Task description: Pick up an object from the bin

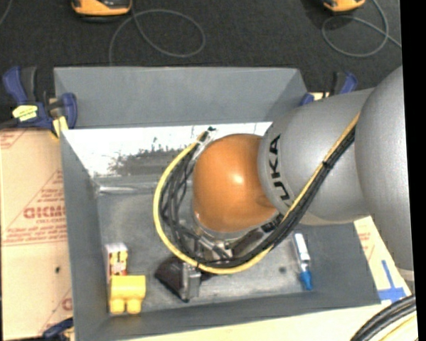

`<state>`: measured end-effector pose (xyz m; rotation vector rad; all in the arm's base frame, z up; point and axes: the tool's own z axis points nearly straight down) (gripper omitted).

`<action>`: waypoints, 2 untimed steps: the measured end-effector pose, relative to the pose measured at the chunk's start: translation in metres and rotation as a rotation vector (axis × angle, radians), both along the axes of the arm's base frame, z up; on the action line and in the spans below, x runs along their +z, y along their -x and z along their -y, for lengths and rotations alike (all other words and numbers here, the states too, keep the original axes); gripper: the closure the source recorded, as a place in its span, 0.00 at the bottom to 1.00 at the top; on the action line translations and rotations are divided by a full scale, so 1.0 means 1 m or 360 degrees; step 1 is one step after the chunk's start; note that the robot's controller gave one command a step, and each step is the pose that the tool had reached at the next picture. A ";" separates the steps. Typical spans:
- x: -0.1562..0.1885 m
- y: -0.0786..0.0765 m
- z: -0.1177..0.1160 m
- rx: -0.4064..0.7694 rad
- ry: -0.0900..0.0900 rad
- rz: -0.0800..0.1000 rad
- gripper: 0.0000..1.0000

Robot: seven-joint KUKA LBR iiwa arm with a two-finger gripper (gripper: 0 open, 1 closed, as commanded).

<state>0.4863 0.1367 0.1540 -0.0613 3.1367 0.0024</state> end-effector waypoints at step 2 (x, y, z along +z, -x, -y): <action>-0.076 -0.020 0.036 -0.0617 -0.0005 0.0001 0.00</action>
Offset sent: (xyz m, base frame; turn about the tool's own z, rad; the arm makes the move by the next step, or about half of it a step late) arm 0.0262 -0.0419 -0.0840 0.3707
